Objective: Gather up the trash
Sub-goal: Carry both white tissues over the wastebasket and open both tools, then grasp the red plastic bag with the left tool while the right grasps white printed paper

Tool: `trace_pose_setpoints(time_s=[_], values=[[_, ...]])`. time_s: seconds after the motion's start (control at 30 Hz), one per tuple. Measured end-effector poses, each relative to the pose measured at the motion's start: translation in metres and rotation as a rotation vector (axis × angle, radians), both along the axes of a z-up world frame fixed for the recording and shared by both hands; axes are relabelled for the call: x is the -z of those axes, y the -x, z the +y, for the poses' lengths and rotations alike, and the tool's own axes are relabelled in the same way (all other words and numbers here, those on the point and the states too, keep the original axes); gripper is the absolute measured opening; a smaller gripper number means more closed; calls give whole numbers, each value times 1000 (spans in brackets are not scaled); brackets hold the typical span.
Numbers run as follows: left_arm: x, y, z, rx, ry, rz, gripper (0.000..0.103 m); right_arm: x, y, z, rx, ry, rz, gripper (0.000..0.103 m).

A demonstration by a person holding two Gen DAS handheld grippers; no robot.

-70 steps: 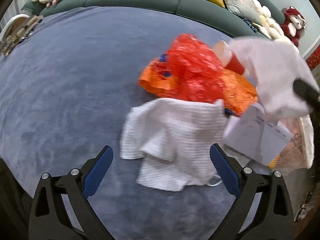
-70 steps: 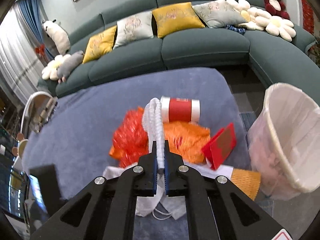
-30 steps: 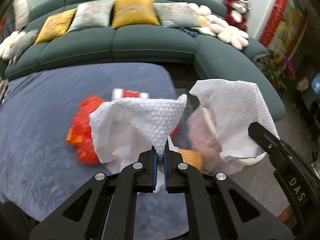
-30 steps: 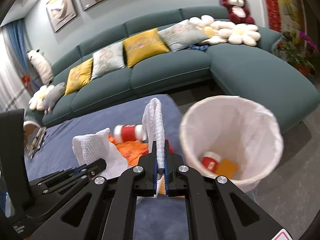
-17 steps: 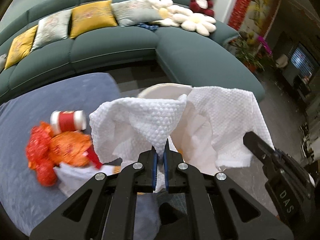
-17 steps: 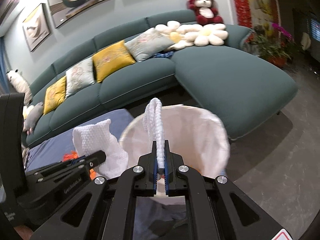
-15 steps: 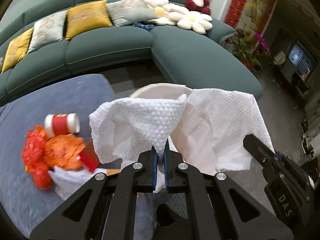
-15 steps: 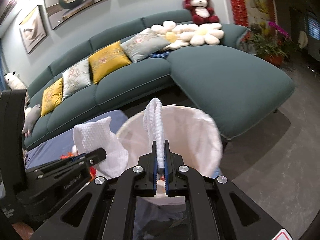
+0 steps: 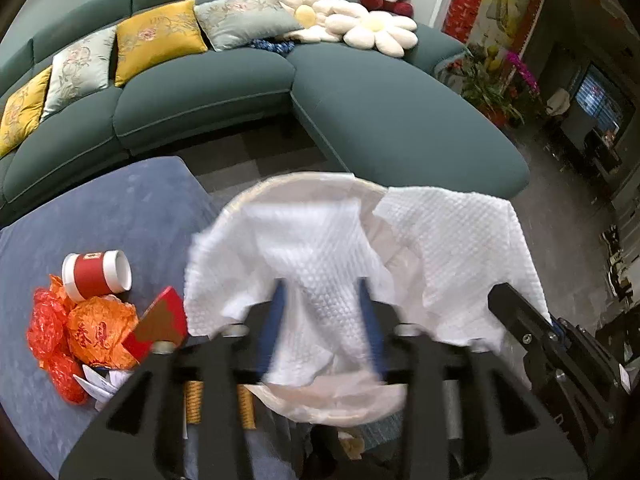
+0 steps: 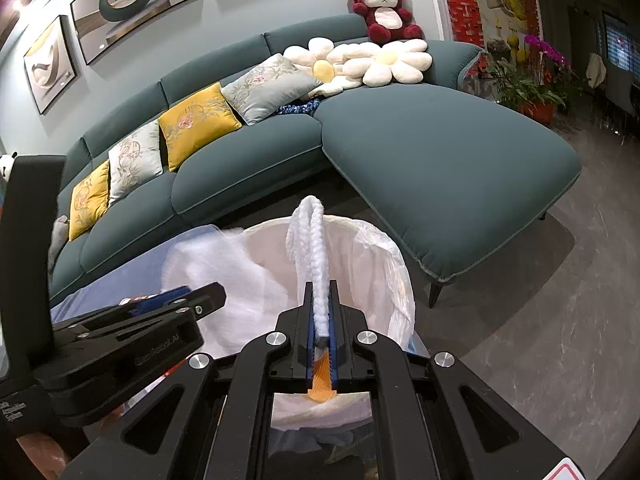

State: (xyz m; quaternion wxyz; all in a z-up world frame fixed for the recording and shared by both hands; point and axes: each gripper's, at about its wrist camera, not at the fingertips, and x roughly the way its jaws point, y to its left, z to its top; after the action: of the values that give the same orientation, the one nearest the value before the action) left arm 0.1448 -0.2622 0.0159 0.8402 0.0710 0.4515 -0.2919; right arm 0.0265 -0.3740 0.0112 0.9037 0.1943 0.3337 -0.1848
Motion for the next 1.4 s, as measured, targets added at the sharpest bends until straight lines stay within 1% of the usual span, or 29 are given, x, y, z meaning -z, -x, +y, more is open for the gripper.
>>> trace_pose_setpoints(time_s=[0.07,0.1,0.17,0.23,0.3,0.43,0.47,0.5,0.53,0.57,0.6,0.73,0.87,0.97,1.13,1.4], values=[[-3,0,5,-25,3,-29,61,0,-5,-1,0,-1,0,6],[-4,0,6,-29,3,-35,62,0,-7,-1,-1,1,1,6],[-5,-1,9,-37,-4,-41,63,-1,-10,0,-6,4,2,6],[-6,-4,15,-53,-7,-39,65,-1,-14,2,-12,8,2,8],[-6,-6,23,-79,-2,-39,71,-1,-16,5,-16,11,0,9],[-7,-10,38,-113,-3,-38,72,5,-30,11,-37,25,13,10],[-7,-10,42,-123,-7,-41,75,5,-34,13,-43,25,20,15],[-8,-9,48,-138,-11,-49,79,5,-35,15,-44,25,23,25],[-9,-9,53,-153,-14,-57,81,3,-35,16,-42,25,21,32],[-9,-8,58,-162,-15,-62,84,0,-35,19,-38,30,10,45],[-10,-8,63,-173,-16,-64,85,-3,-33,21,-36,39,1,49],[-8,-7,88,-212,-17,-50,85,-13,-32,37,-53,66,-7,50],[-5,-4,116,-252,-18,-37,87,-22,-27,56,-85,72,-15,56],[-3,0,139,-279,-16,-27,88,-24,-24,75,-120,67,-15,57],[4,8,180,-328,-36,-17,89,-20,-21,109,-175,65,1,57],[18,19,245,-420,-53,8,89,5,-17,153,-233,33,55,57]])
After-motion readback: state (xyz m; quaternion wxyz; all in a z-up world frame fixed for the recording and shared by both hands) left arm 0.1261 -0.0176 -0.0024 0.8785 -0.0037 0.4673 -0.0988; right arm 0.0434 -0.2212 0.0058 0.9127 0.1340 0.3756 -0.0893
